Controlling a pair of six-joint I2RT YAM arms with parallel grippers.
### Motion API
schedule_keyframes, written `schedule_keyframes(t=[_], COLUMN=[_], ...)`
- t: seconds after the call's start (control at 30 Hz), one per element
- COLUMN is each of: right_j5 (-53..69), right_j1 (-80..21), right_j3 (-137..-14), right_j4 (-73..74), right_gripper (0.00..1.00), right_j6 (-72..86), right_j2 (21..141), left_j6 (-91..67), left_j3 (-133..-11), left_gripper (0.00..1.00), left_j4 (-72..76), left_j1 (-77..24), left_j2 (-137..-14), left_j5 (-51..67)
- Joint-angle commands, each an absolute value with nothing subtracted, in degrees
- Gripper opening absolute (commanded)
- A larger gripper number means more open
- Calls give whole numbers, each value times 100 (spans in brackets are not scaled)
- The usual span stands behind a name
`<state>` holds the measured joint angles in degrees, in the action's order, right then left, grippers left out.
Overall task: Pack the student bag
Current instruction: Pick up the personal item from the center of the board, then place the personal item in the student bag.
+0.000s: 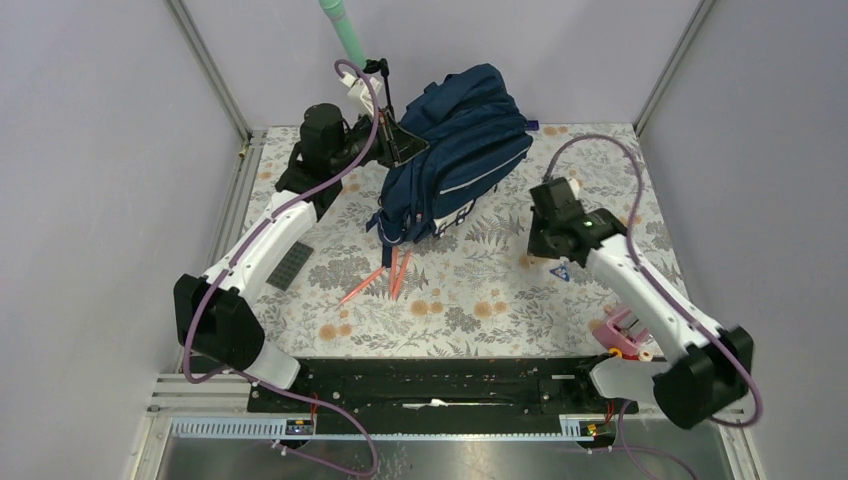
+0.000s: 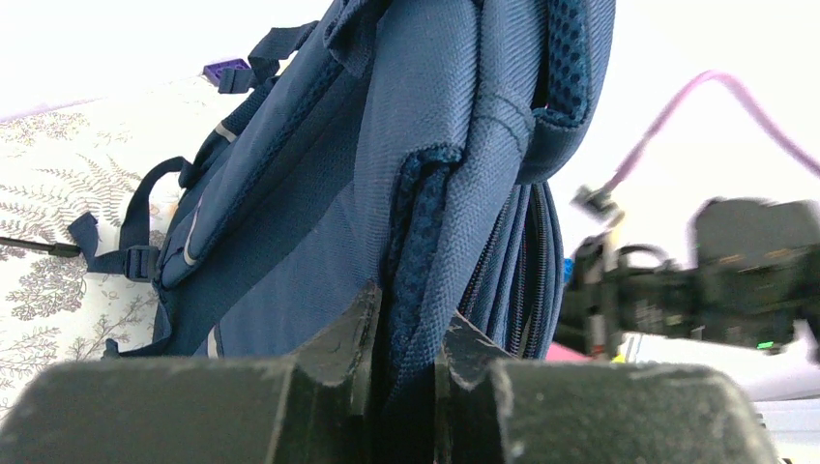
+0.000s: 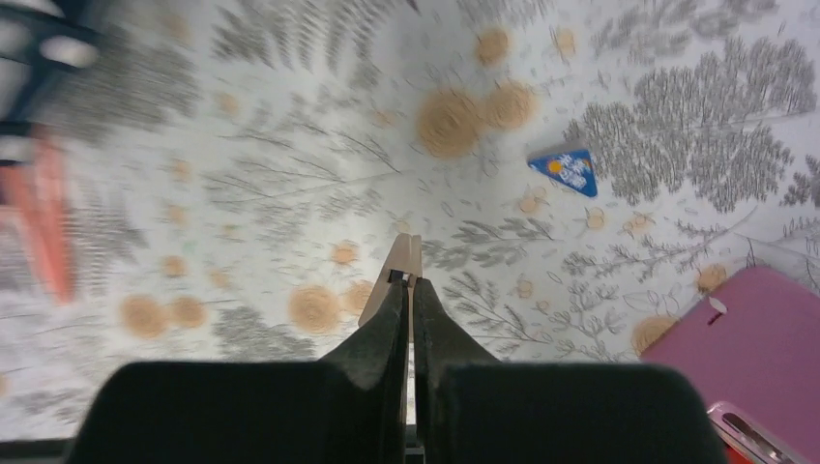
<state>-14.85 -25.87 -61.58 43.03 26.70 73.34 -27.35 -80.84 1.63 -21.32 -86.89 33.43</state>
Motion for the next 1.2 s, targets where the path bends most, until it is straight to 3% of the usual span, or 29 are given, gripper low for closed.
schedule_keyframes(t=[0.0,0.17,0.47,0.87,1.17], right_j5=[-1198,-730,-529,-596,-598], right_j1=[-2630,-2637,-2693,-2741,-2840], right_j3=[-7188,-8490,-9151,-9039,-8558], right_j4=[4407,3932,2171,1399,1806], right_gripper=[0,0,0,0,0], right_j6=[2650,2689,3090,3290,3188], right_j2=[6552,6618,7433,7941,7928], left_j6=[-2795,-2849,-2975,-3094,-3125], left_j3=[-7920,-7752,-7560,-7584,-7628], left_gripper=[0,0,0,0,0], left_j4=[1386,1518,1696,1802,1815], left_j1=[-2067,-2065,-2065,-2056,-2057], left_j2=[-8074,-8033,-7990,-7998,-7973], left_j5=[3412,3496,3556,3619,3613])
